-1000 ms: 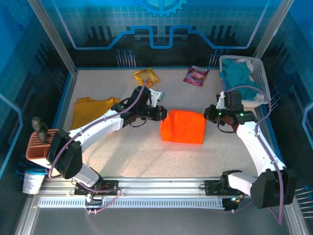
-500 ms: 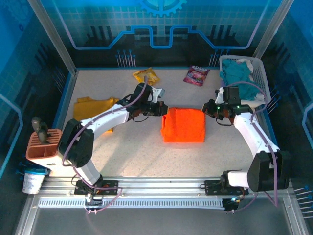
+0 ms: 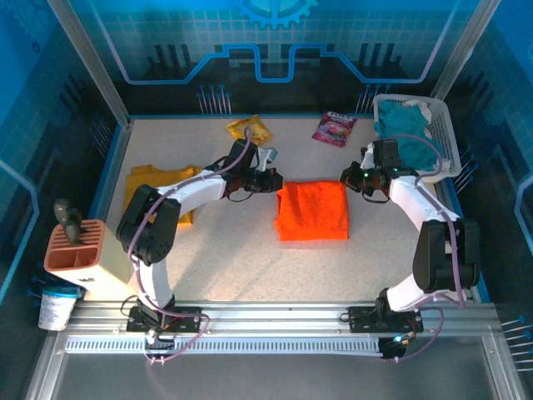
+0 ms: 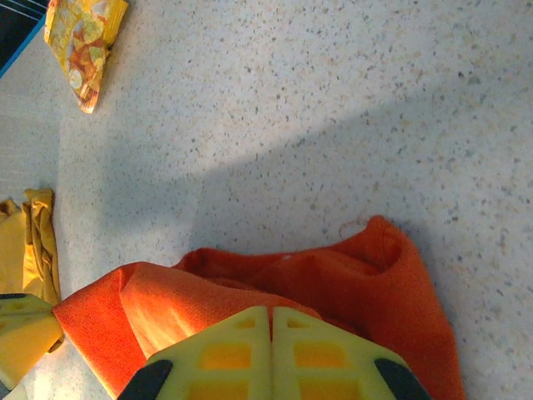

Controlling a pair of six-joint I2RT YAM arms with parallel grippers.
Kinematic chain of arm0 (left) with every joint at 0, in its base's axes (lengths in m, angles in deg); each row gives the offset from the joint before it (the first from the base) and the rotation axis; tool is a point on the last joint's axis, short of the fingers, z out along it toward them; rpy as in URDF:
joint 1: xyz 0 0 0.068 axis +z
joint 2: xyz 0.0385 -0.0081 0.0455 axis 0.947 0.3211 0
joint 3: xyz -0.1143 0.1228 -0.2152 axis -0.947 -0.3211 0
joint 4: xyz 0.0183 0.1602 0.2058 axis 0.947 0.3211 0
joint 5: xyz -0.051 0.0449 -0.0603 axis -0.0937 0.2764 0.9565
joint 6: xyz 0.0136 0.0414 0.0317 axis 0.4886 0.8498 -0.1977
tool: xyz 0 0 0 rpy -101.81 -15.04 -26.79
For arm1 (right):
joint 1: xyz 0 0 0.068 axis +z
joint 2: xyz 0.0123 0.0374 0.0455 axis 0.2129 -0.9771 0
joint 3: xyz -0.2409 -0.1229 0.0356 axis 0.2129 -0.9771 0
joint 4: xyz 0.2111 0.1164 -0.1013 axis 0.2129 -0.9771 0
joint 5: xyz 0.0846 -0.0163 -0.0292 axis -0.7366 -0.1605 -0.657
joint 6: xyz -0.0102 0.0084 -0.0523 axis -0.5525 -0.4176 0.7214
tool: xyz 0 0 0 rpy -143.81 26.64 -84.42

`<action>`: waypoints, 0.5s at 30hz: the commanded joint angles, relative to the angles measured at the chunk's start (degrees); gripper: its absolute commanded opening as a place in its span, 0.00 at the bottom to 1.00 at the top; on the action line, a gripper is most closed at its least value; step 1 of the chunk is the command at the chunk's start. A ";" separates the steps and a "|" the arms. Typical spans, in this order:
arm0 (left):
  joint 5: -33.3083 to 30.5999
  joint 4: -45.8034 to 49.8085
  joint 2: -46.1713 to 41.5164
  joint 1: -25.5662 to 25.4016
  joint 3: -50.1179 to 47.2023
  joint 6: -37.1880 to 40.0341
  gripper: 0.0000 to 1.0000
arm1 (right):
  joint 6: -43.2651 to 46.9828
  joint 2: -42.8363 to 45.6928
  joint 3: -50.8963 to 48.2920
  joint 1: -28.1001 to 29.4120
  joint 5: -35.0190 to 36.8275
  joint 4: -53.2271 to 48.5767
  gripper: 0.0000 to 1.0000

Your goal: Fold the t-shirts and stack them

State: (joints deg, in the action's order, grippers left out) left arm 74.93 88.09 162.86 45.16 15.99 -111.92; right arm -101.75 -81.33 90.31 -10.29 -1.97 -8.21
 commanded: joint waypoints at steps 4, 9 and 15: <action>4.04 -5.11 5.06 1.84 3.48 -2.42 0.00 | -0.61 -5.04 3.37 -1.44 -1.76 4.12 0.00; 4.68 -6.25 8.61 3.09 4.45 -4.21 0.29 | -0.87 -8.97 4.73 -1.61 -2.83 5.75 0.25; 3.99 -5.52 6.61 4.92 2.37 -5.88 0.45 | -0.37 -8.74 6.00 -1.63 -3.87 5.54 0.74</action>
State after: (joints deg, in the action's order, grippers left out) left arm 77.88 83.33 171.32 48.99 18.74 -116.86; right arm -102.64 -90.73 94.15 -10.99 -4.31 -3.80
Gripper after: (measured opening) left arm 0.441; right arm 0.717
